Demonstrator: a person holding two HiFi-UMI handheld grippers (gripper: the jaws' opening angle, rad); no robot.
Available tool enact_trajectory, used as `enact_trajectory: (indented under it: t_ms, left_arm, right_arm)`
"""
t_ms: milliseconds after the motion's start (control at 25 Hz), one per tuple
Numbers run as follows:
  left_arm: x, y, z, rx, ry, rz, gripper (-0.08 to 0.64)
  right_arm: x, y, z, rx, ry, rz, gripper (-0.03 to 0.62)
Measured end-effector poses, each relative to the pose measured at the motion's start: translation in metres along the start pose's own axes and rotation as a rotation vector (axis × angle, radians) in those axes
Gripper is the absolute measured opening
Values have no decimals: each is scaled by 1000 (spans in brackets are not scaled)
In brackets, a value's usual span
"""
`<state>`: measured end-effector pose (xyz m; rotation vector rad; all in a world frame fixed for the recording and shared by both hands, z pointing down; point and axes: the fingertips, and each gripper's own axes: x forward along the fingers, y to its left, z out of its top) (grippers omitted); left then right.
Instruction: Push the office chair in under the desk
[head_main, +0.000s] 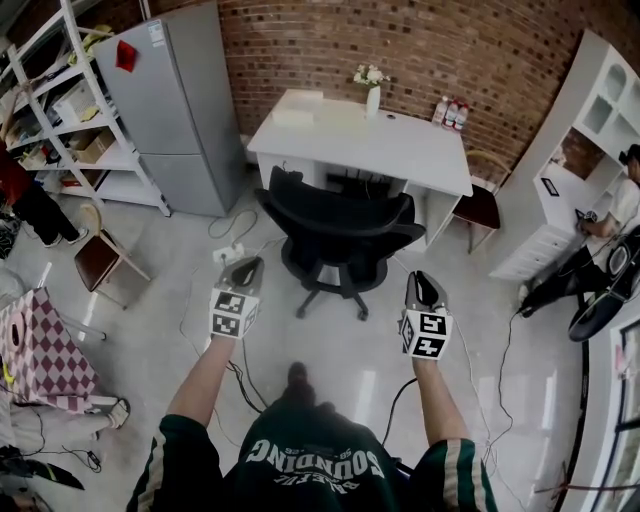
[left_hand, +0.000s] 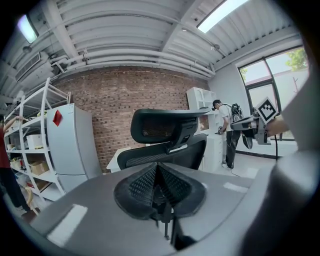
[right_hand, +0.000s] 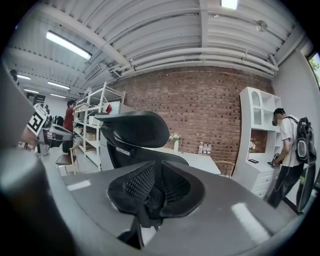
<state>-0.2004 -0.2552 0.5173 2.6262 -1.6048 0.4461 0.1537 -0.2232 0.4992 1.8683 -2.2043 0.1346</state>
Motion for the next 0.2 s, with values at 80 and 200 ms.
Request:
enact_trajectory:
  t_ms: [80,200]
  left_arm:
    - [-1,0,-1,-4,0,-4,11]
    - [0,0,-2,-10,1,-9,11]
  right_arm:
    - [0,3,-1,0,2,6,37]
    - [1,5,-3,0,8,8,37]
